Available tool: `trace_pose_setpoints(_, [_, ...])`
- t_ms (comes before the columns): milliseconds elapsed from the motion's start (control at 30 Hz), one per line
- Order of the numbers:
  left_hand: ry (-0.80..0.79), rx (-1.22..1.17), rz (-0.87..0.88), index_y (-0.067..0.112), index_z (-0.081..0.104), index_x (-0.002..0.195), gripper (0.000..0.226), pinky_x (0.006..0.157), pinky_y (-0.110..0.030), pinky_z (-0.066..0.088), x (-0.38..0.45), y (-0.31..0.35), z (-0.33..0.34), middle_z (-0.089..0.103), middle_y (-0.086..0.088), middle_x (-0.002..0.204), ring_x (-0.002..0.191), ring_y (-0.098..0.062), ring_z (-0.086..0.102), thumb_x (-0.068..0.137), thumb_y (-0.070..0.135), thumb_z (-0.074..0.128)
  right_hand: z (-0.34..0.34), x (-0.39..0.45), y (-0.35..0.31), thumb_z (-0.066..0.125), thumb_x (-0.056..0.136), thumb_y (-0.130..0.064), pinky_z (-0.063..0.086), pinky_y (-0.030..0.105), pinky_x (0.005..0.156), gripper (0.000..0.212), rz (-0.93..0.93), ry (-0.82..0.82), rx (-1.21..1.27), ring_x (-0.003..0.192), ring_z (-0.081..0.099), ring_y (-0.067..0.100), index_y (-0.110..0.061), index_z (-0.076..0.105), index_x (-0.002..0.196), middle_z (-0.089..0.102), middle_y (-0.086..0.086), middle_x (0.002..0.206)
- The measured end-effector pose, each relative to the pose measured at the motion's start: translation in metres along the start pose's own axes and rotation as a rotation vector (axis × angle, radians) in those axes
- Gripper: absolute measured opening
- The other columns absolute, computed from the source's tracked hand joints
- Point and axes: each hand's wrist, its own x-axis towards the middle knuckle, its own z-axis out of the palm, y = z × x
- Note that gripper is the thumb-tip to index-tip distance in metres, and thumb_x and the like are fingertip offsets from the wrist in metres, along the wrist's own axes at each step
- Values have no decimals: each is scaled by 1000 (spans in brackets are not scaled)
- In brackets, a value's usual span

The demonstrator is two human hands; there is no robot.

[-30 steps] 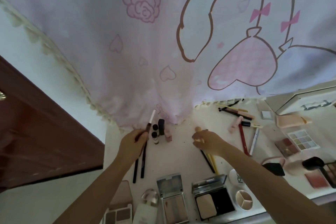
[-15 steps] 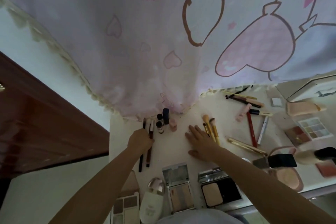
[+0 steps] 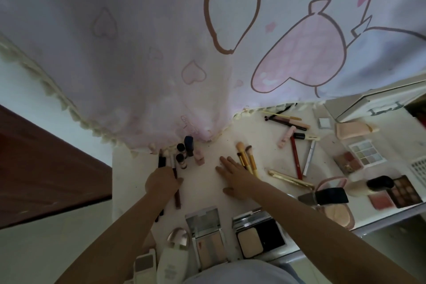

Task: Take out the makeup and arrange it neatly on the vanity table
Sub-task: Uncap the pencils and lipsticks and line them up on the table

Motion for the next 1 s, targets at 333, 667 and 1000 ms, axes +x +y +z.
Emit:
trace_pose_setpoints(333, [29,165,220,10,57,103,37,71,-28,44,-30,13,7,62,-5,95,93,-19,61,96,39,35,-60,-52,39,48,88,-14,47,31,75,24,343,167,-80,102,58,24,-9,53,111,59,9,111])
trace_pose_setpoints(667, [-179,125,617,1,20,142,58,113,-35,22,-15,90,28,14,-15,152,141,-30,13,97,32,38,-47,-47,66,56,85,-13,47,32,81,32,469,-84,-131,110,56,25,-9,54,117,57,9,120])
trace_pose_setpoints(1000, [-205,235,619,9,-20,143,87,111,-32,-15,1,81,68,-32,-9,149,138,-22,-29,92,52,35,-92,-90,86,61,84,-23,44,23,72,19,409,488,231,84,58,16,-9,65,97,64,3,88])
